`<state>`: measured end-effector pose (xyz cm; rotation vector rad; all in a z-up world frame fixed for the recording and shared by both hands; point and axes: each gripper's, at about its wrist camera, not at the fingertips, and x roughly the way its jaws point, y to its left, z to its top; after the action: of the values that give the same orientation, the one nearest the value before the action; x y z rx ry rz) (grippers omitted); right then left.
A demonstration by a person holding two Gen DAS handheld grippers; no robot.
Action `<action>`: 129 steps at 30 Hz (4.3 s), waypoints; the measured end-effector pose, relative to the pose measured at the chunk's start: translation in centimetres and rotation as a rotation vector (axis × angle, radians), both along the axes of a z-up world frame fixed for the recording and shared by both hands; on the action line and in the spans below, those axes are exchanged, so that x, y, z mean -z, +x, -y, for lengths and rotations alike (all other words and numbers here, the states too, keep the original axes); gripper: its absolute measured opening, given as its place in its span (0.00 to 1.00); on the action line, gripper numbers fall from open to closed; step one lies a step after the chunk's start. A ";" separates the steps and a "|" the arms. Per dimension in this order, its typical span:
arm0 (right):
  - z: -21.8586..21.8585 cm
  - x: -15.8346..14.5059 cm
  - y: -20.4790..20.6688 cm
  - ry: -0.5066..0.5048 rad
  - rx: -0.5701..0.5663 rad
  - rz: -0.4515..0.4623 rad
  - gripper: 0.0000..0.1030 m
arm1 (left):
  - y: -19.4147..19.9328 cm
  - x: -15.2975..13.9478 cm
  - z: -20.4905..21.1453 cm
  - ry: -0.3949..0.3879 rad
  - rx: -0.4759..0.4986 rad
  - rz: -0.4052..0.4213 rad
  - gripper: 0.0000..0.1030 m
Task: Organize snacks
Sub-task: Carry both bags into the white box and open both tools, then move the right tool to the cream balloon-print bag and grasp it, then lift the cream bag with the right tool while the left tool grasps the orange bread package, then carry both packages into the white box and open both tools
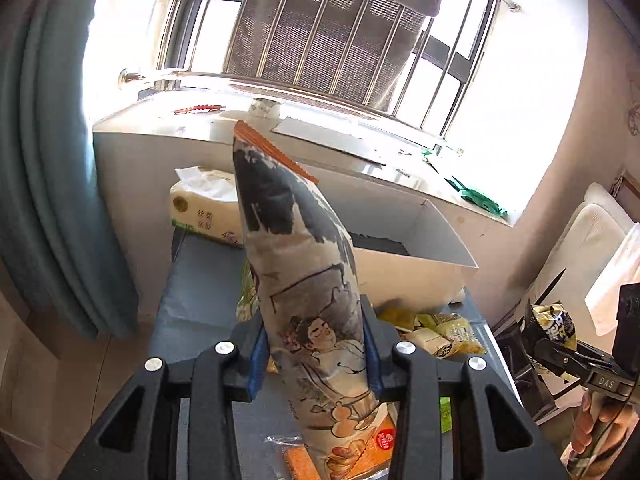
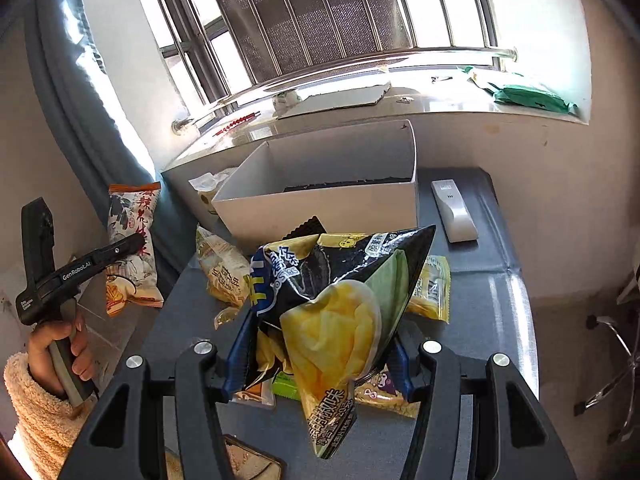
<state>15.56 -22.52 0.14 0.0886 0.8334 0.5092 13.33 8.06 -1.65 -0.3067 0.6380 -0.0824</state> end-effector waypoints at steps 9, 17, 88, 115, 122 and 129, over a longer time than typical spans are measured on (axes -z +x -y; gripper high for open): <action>-4.4 -1.7 14.2 -0.061 0.036 -0.029 0.60 | 13.3 -3.7 4.0 0.070 0.136 -0.034 0.42; -5.6 1.5 20.7 -0.117 0.065 -0.132 0.70 | 20.4 0.4 5.2 0.140 0.083 -0.187 0.54; -17.8 4.6 5.4 -0.306 -0.470 -0.062 0.39 | -8.2 7.9 6.1 0.322 0.475 -0.081 1.00; -0.8 1.0 -5.1 0.118 -0.302 -0.073 0.40 | -2.2 13.9 7.6 0.323 0.652 -0.333 0.55; -1.0 0.8 -4.2 0.102 -0.229 -0.032 0.40 | -4.9 6.7 5.9 0.159 0.449 -0.102 0.55; -1.7 -1.4 3.5 0.111 -0.059 -0.041 0.40 | 1.3 -1.9 4.5 0.047 0.242 0.071 0.55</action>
<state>19.09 -20.82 1.57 0.1777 0.8491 0.6107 14.63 3.57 0.24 -0.1789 0.6032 -0.3088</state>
